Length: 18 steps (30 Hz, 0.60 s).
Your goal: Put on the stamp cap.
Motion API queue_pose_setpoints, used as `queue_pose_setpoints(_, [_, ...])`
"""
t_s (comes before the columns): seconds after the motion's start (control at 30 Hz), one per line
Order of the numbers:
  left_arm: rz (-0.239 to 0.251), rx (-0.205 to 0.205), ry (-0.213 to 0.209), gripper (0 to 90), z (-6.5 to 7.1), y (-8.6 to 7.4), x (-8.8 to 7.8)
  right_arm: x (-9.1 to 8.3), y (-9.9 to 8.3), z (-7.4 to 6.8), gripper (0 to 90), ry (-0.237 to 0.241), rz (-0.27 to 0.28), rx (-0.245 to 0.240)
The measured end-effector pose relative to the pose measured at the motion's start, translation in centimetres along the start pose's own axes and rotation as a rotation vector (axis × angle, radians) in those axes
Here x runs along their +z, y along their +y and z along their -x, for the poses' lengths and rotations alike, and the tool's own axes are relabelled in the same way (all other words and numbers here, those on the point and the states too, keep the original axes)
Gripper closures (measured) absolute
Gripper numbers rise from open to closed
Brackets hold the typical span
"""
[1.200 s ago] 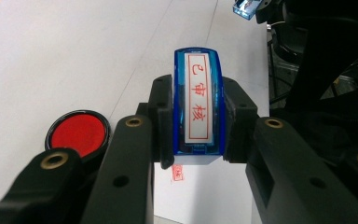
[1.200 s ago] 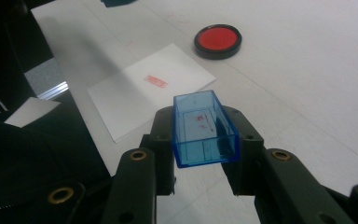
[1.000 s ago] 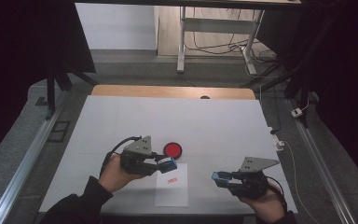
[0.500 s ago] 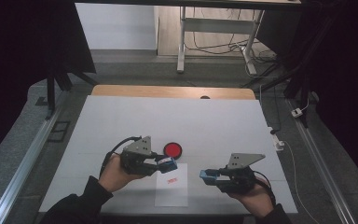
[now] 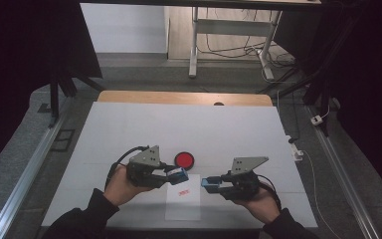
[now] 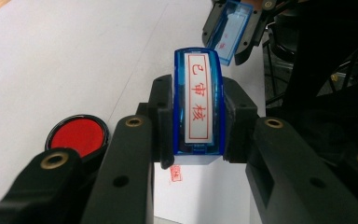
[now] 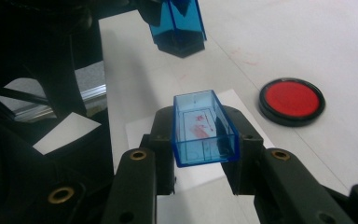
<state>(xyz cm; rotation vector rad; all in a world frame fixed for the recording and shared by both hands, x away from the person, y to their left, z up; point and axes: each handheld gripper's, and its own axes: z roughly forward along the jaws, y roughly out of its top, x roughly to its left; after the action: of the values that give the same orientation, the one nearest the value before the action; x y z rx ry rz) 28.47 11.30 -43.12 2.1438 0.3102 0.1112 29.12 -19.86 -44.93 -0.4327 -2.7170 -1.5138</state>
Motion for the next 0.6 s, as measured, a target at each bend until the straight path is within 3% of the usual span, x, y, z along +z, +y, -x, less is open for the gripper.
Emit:
queue_pose_setpoints(0.33, [0.003, 0.022, -0.023, 69.4, 0.0, 0.0, 0.1, 2.4, 0.6, 0.4, 67.9, 0.067, -0.036, -0.060])
queue_pose_setpoints(0.6, [0.004, 0.038, -0.039, 69.4, 0.2, 0.1, 0.2, 4.4, 0.8, 1.1, 67.9, 0.144, -0.031, -0.033])
